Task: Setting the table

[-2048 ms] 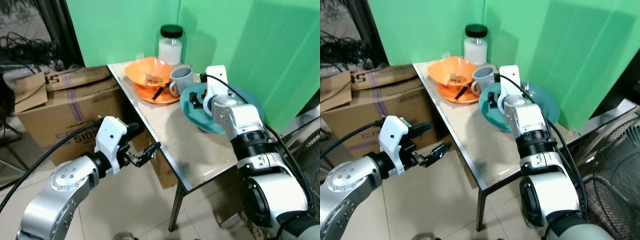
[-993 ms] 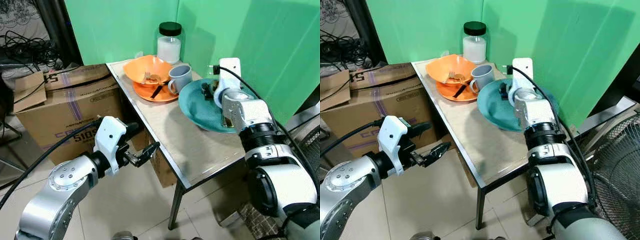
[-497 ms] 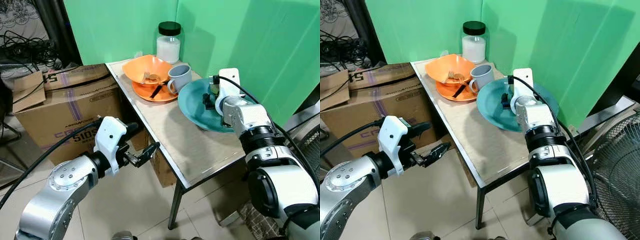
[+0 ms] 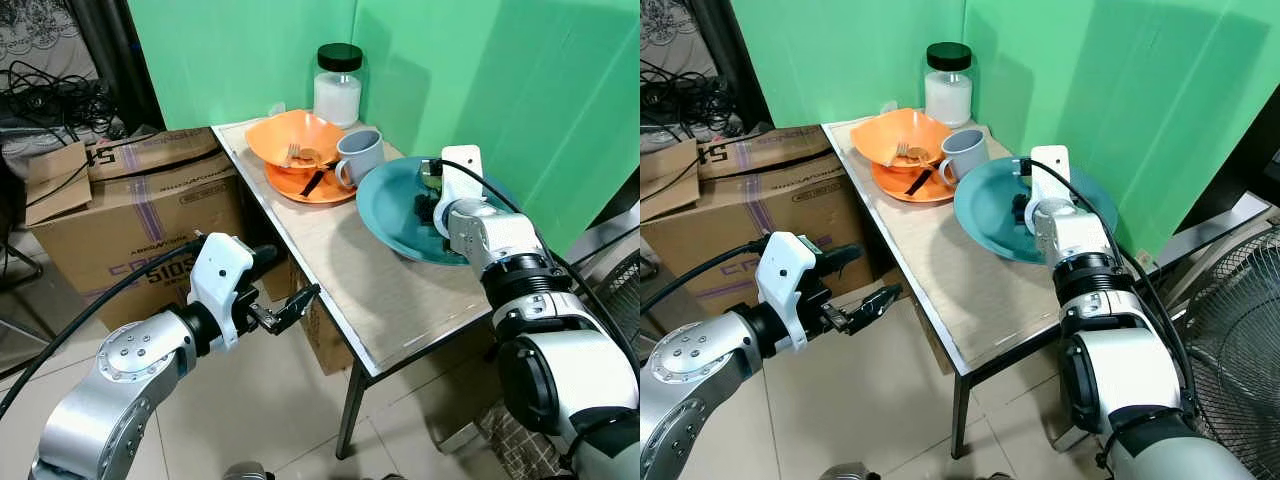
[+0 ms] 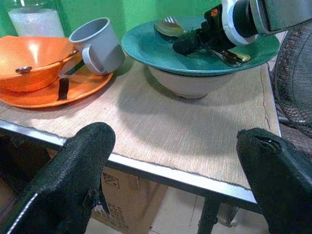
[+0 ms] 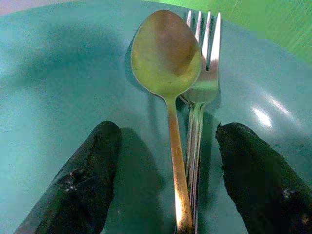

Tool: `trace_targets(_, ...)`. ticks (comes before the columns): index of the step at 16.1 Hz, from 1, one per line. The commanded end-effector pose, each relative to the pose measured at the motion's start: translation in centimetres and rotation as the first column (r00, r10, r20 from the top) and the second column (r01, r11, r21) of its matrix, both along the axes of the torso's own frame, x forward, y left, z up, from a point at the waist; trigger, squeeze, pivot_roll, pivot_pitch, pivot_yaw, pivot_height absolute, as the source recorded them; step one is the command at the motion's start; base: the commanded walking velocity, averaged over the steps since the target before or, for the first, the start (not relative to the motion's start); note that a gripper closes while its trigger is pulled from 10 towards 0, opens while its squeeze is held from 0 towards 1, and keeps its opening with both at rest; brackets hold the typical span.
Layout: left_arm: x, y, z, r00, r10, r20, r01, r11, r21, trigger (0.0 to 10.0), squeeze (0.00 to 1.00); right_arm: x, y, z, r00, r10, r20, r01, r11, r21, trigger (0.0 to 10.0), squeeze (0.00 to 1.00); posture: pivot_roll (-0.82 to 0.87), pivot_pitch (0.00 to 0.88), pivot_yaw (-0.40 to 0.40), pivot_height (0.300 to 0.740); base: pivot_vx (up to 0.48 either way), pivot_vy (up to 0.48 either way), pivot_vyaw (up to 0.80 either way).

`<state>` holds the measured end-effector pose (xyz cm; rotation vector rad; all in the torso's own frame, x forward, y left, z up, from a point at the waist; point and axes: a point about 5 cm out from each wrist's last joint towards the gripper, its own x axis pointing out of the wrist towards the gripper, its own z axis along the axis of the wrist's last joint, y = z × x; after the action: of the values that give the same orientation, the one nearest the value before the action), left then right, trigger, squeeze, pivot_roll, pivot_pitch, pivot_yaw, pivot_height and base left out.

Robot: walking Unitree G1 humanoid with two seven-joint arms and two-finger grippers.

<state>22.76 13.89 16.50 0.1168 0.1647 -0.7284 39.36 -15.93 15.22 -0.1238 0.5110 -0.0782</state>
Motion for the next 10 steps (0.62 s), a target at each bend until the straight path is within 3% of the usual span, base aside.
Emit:
trace_targets(1, 0.08, -0.10, 0.34, 1.000, -0.011, 0.018, 0.011, 1.000, 0.005, 10.0, 0.00, 0.03, -0.50, -0.03, 1.000, -0.019, -0.004, 0.019, 1.000, 0.006, 0.0, 0.00, 0.21, 0.000, -0.044, 0.740, 0.000, 0.000, 0.00)
trace_targets(10, 0.24, -0.06, 0.42, 1.000, -0.013, 0.023, 0.013, 1.000, 0.009, 10.0, 0.00, 0.27, -0.81, 0.49, 0.999, -0.026, 0.022, 0.026, 1.000, 0.002, 0.0, 0.00, 0.20, 0.000, -0.038, 0.740, 0.000, 0.000, 0.00)
